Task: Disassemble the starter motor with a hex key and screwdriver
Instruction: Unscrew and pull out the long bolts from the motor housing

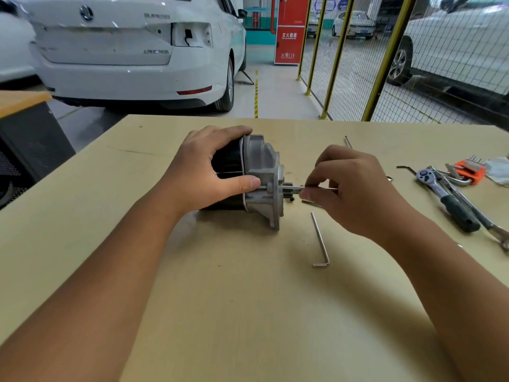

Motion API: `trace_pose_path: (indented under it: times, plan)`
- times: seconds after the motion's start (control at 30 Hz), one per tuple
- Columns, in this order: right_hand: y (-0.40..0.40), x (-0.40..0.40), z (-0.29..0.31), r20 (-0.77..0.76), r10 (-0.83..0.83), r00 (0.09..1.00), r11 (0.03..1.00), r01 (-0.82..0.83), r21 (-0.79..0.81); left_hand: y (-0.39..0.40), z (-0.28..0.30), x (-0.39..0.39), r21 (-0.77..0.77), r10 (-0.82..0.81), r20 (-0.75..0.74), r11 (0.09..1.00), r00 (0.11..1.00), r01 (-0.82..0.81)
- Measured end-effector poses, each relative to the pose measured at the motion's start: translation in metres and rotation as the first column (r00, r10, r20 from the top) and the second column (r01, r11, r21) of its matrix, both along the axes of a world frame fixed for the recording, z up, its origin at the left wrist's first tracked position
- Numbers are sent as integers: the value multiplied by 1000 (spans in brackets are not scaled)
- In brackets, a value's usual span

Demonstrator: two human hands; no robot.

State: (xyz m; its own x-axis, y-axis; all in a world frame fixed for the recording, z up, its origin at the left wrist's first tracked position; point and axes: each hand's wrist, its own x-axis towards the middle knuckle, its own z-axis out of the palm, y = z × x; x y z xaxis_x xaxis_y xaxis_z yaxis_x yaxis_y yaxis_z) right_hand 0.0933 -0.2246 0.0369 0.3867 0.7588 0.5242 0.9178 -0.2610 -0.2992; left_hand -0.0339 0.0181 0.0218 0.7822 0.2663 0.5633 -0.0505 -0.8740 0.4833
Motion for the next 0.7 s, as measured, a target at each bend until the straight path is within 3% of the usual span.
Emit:
trace_pose_path:
  times: [0.27,0.4,0.57,0.7]
  plan:
    - [-1,6,-3,-52,22,998,993,-28,-116,-5,0,-1,29,26,-13,999,1000,-25]
    - [-1,5,-4,46,-44,998,996,48,-77,-6,1,-1,24,41,-15,999,999,-40]
    - [0,4,-3,53,-51,997,999,52,-17,-10,2,-2,23,51,-12,998,999,-51]
    - [1,7,-4,23,-17,1000,999,16,41,-20,7,-4,193,59,107,978,992,-79]
